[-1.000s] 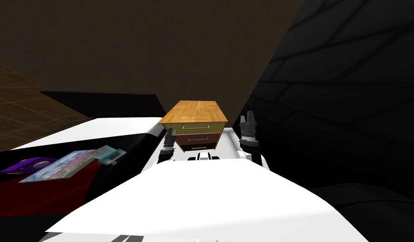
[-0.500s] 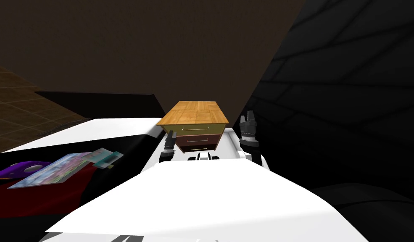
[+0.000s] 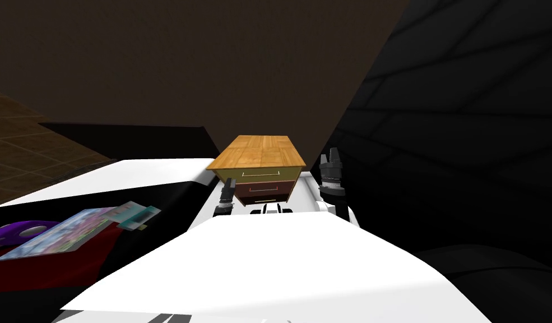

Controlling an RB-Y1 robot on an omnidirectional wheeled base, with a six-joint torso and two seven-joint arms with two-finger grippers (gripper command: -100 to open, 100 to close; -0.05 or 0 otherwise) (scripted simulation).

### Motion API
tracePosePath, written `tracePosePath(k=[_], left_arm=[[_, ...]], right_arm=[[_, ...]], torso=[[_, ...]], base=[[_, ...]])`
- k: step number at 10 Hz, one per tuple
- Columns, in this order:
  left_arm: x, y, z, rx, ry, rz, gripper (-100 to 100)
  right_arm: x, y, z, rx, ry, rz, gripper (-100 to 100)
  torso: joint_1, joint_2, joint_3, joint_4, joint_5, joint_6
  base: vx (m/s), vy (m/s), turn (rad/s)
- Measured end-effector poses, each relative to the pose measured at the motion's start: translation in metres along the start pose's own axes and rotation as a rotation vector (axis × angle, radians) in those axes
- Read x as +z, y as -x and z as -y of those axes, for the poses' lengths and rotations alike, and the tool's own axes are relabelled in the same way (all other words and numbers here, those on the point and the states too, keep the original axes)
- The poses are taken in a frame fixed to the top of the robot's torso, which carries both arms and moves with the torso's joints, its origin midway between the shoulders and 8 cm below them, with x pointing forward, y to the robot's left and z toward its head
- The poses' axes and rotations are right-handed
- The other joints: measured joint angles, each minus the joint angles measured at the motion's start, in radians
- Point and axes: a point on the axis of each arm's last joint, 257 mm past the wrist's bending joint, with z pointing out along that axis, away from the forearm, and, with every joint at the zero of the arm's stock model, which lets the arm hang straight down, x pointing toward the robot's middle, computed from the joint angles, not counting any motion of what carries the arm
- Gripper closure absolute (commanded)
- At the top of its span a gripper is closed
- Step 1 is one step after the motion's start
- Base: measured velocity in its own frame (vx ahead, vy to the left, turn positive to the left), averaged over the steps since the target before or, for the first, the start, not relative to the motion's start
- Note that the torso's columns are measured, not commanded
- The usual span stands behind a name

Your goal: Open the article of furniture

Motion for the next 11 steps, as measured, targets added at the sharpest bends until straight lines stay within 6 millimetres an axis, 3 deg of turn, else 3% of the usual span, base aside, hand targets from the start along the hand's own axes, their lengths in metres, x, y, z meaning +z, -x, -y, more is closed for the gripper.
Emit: tracePosePath(k=[8, 11], left_arm=[[-0.037, -0.02, -0.021, -0.026, 0.015, 0.017, -100], [-0.048, -0.038, -0.026, -0.068, 0.019, 0.053, -100]], right_arm=[[0.0, 0.0, 0.0, 0.0, 0.0, 0.0, 0], [0.0, 0.0, 0.0, 0.0, 0.0, 0.0, 0]], torso=[[0.0, 0.002, 0.001, 0.001, 0.0, 0.0], [0.001, 0.0, 0.0, 0.0, 0.0, 0.0]], base=[[0.047, 0.005, -0.006], [0.039, 0.005, -0.005]])
